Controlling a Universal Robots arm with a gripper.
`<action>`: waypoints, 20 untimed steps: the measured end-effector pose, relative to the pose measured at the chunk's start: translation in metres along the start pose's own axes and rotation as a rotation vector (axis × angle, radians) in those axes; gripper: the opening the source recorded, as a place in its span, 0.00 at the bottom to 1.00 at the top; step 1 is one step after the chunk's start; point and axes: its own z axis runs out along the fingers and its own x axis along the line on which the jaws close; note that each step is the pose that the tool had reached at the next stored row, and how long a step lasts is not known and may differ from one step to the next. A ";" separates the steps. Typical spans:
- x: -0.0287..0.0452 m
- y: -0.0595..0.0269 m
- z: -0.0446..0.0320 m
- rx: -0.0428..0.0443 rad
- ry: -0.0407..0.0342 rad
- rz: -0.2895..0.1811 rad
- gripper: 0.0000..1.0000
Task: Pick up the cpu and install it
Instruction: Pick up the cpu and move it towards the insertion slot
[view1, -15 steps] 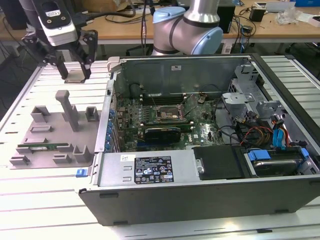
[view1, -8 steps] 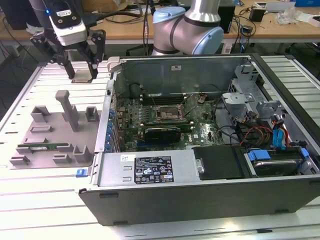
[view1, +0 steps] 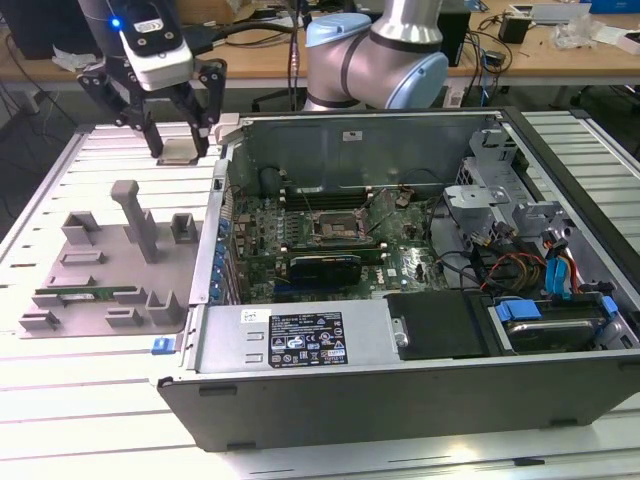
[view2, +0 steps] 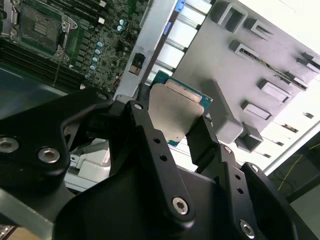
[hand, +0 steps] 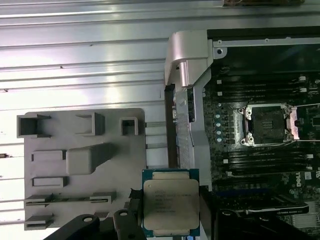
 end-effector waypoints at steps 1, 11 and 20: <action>-0.0018 0.0001 0.0001 0.0000 -0.0001 0.000 0.54; -0.0288 0.0018 0.0008 0.0000 0.0000 0.000 0.54; -0.0735 0.0046 0.0021 0.0000 0.0000 0.000 0.54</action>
